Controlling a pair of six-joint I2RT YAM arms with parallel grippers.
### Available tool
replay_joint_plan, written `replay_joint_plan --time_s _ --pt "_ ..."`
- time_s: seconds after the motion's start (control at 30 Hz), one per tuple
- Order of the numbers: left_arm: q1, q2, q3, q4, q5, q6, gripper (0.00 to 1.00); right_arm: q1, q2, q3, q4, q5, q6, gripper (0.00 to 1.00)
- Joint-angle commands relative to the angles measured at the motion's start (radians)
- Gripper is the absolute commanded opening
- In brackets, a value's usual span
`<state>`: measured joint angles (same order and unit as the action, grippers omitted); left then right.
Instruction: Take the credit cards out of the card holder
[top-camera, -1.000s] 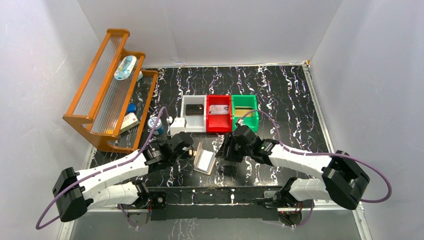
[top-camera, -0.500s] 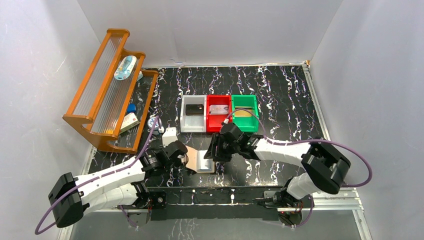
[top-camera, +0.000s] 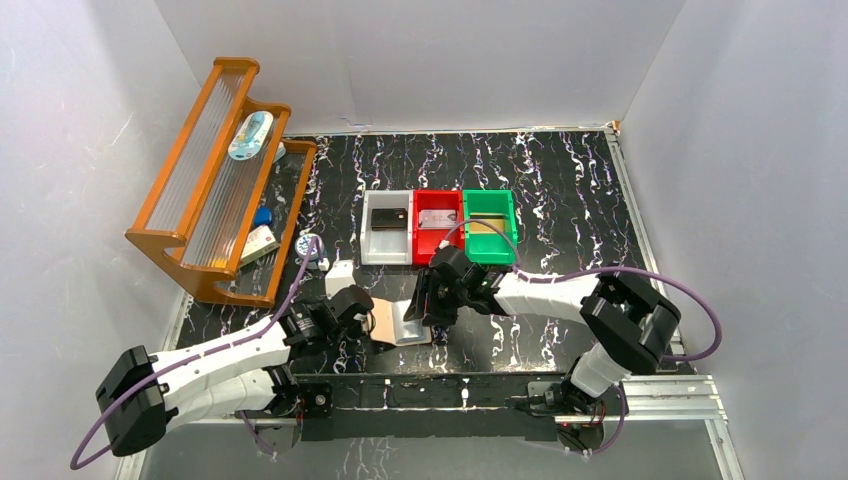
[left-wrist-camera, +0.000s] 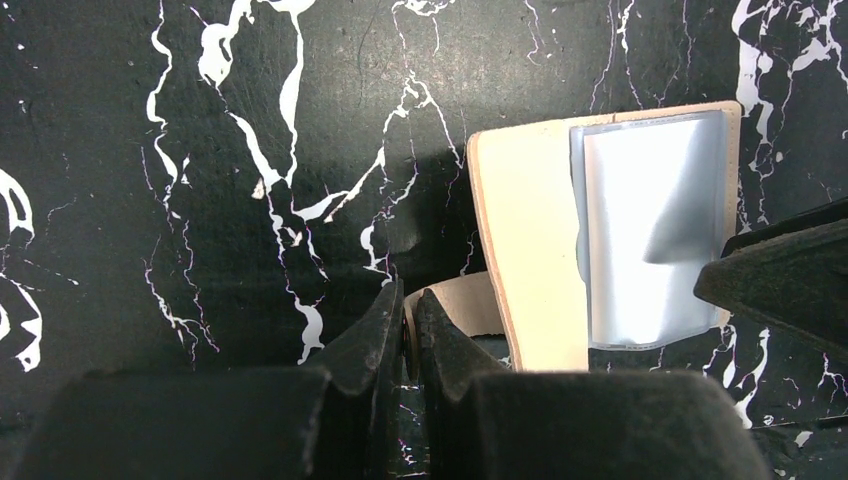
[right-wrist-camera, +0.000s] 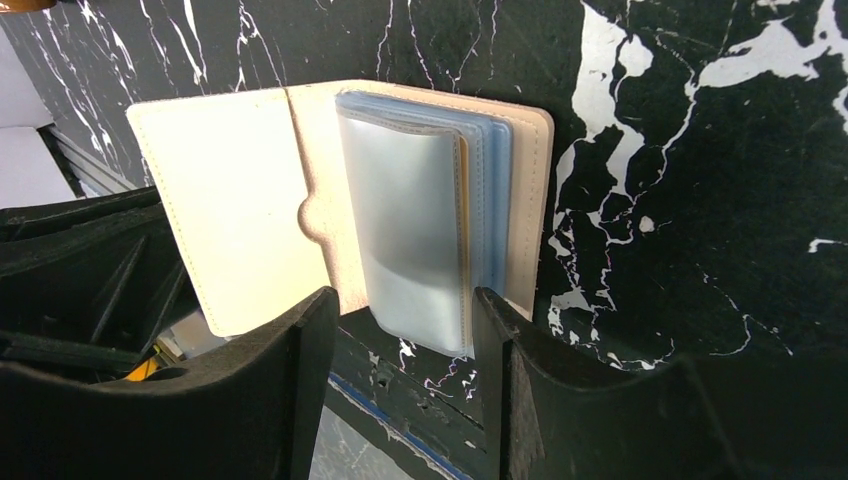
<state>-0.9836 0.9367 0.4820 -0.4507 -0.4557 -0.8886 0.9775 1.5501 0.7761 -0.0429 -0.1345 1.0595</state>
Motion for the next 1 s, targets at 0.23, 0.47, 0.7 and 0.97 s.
replay_joint_plan --time_s 0.23,0.47,0.7,0.97 --pt "0.004 0.023 0.011 0.027 0.012 0.000 0.00 0.023 0.054 0.092 0.044 -0.040 0.002 0.58" --pt "0.004 0.040 0.009 0.027 0.033 0.002 0.00 0.055 0.064 0.163 -0.088 0.043 -0.015 0.59" --pt "0.005 0.037 0.001 0.030 0.040 0.002 0.00 0.059 0.086 0.133 0.083 -0.082 -0.015 0.60" --pt "0.004 0.027 -0.013 0.009 0.034 -0.016 0.00 0.070 0.109 0.152 0.269 -0.180 -0.003 0.61"
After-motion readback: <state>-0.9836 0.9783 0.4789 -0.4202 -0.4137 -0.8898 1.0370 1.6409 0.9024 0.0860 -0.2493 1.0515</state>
